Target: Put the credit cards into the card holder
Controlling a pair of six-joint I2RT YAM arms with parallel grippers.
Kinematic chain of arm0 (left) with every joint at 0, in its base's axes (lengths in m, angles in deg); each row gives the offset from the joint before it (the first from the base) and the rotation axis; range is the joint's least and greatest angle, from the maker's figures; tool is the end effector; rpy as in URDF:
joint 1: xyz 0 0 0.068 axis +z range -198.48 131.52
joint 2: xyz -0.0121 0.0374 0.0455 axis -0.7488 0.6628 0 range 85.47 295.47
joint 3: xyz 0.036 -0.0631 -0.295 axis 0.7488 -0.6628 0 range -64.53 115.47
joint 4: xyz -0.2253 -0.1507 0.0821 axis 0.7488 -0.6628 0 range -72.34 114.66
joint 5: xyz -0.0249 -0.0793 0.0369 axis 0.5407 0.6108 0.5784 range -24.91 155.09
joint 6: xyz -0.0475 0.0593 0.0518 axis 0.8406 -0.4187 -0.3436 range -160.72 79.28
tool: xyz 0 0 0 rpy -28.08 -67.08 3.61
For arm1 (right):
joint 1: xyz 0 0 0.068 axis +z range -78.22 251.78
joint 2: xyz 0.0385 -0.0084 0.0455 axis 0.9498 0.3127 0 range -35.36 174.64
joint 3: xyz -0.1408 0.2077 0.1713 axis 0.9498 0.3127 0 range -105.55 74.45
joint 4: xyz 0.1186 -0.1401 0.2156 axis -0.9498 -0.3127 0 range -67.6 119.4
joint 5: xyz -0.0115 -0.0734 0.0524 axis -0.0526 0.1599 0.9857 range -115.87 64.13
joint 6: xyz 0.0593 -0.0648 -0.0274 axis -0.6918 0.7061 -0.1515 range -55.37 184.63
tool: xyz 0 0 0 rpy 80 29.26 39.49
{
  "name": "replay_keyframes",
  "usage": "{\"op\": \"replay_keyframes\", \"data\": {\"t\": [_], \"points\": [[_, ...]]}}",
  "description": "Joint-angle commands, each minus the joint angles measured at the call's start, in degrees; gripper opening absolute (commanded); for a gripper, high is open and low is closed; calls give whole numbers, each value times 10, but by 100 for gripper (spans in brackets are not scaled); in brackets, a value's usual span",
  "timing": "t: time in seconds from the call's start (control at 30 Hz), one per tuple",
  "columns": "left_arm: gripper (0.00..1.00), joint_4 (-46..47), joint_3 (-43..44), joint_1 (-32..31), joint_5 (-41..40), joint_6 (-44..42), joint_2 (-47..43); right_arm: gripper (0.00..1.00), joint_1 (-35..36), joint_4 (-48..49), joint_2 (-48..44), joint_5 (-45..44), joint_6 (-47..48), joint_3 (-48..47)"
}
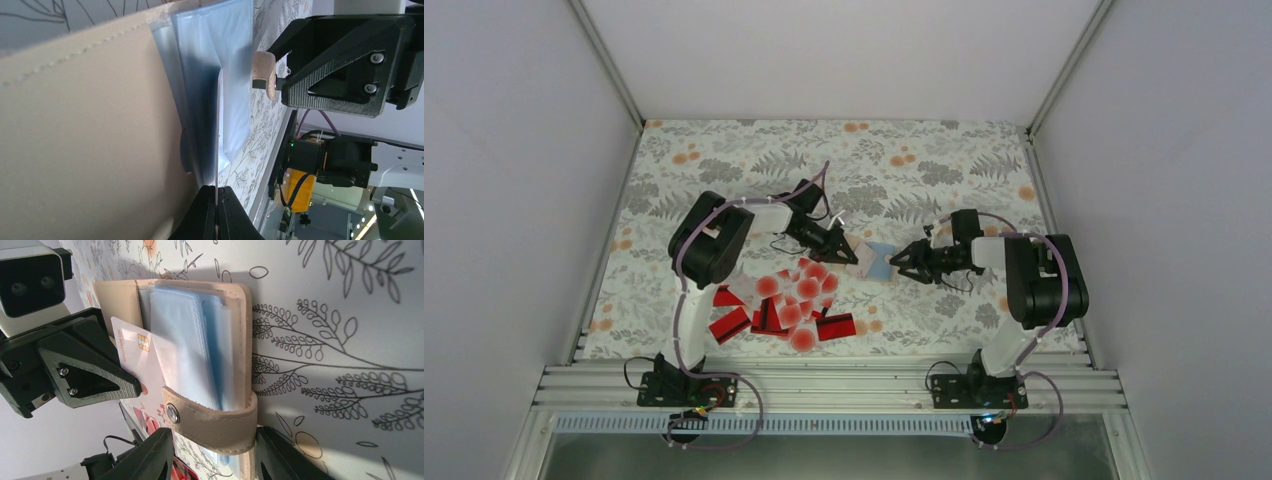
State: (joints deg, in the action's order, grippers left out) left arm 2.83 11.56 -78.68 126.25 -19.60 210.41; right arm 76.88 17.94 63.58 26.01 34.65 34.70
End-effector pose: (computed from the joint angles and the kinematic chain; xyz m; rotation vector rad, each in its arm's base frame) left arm 0.3515 -0.2882 0.0863 -0.4533 -2.5000 1.5331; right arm 0.2894 0.0912 0.0885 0.3709 2.7446 1.4219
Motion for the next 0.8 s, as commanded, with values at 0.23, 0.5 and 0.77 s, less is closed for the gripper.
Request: {"op": "replay_keyframes", "data": {"t": [0.23,0.5,0.77], "points": [[2,43,11,-7,1,19,13,42,5,-24,34,-84,1,23],[2,63,5,-8,-17,31,7,42,6,-21,29,-85,-1,29],[2,98,-17,-12,-32,51,-4,42,5,-16,27,-85,-3,36]]}}
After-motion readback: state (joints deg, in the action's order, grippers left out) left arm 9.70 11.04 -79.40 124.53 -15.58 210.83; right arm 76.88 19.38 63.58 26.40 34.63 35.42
